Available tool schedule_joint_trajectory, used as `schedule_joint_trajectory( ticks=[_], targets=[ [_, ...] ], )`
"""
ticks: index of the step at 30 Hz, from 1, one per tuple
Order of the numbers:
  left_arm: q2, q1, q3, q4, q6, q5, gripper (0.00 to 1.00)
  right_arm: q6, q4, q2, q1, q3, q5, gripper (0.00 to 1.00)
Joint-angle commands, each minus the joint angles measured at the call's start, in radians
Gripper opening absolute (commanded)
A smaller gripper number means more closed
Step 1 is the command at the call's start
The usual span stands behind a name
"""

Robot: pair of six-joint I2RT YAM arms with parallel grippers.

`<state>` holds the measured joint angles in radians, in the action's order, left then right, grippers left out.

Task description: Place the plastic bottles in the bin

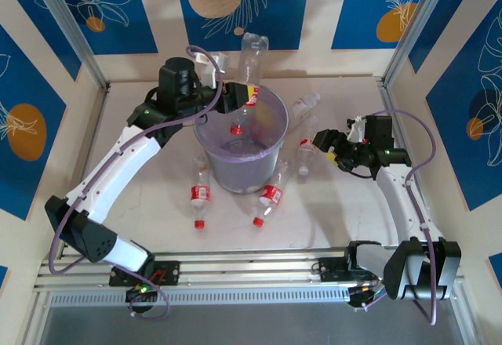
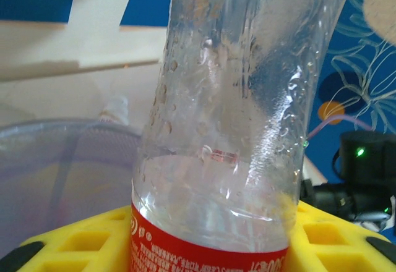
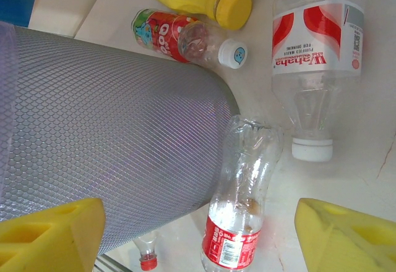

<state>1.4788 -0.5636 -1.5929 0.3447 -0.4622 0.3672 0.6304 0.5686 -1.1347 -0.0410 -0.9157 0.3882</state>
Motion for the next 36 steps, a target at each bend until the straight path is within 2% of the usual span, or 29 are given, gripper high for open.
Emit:
schedule_joint_trajectory(
  ticks=[1,12,17,19,23,27,36],
  targets=[
    [-0.019,-0.018,0.045,0.048,0.044,-0.075,0.06,-0.006,0.01,0.007,-0.001,0.009,-0.006,0.8],
    [-0.016,-0.03,0.208,-0.014,0.0,-0.093,0.04,-0.012,-0.003,-0.002,-0.003,0.03,-0.009,0.8],
    [-0.009,-0.034,0.246,-0.006,0.011,-0.098,0.07,-0.015,-0.015,-0.02,-0.01,0.035,-0.003,0.81],
    [-0.008,-0.033,0.256,-0.006,0.016,-0.102,0.11,-0.017,-0.016,-0.026,-0.01,0.033,0.0,0.81],
    [0.007,-0.035,0.261,-0.002,0.018,-0.092,0.32,-0.016,-0.021,-0.023,-0.011,0.044,-0.005,0.81],
    [0.014,-0.035,0.261,-0.005,0.018,-0.097,0.45,-0.017,-0.019,-0.024,-0.01,0.047,-0.004,0.81],
    [0.032,-0.034,0.234,0.014,0.028,-0.102,0.7,-0.037,0.005,-0.019,-0.024,0.034,-0.002,0.81]
  ],
)
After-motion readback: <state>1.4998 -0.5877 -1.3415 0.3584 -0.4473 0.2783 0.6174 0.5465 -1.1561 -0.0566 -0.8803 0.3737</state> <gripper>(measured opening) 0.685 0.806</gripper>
